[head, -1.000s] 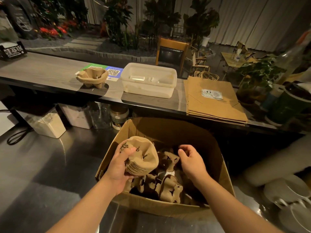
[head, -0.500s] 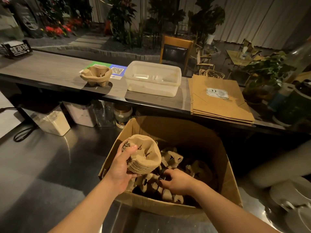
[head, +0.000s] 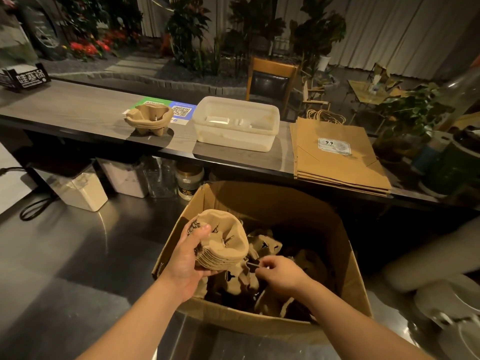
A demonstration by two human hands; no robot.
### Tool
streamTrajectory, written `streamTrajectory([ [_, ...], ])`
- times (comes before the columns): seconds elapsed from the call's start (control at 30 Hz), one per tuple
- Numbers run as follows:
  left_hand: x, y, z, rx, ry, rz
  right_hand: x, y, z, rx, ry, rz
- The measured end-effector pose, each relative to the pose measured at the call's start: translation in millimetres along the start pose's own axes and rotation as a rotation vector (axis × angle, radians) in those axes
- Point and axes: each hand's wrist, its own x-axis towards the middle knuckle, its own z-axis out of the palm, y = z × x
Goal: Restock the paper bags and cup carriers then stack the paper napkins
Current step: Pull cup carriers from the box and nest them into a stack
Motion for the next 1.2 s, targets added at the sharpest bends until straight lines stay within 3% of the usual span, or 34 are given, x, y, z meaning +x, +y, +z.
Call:
streamTrajectory([
  [0.13,-0.7,-0.2,0.8,-0.005,0.012,-0.002,-11.9,5.4,-14.2,0.287,0.186,0.000],
  [0.33,-2.6,1.0,1.6,0.002,0.008,0.000,-30.3,10.7,-33.0,0.463,0.359,-0.031],
  [0.53,-3.1,-0.5,5.0,0.028,0.001,-0.023,-35.2,6.8,-36.3,0.337,0.486,-0.086],
  [0.63,-2.0,-1.4,3.7,0.057,-0.009,-0.035,-32.8,4.2,-36.5,0.268,0.471,-0.050],
  [0.73,-1.1,-1.8,2.8,0.071,-0.013,-0.039,-30.7,-2.6,-40.7,0.199,0.349,0.008],
  [0.97,-1.3,-2.5,3.6,0.072,-0.019,-0.042,-42.4,-17.7,-45.5,0.525,0.354,-0.131],
  [1.2,-4.1,-1.6,6.1,0.077,-0.025,-0.046,-49.6,-16.0,-42.5,0.595,0.371,-0.260],
])
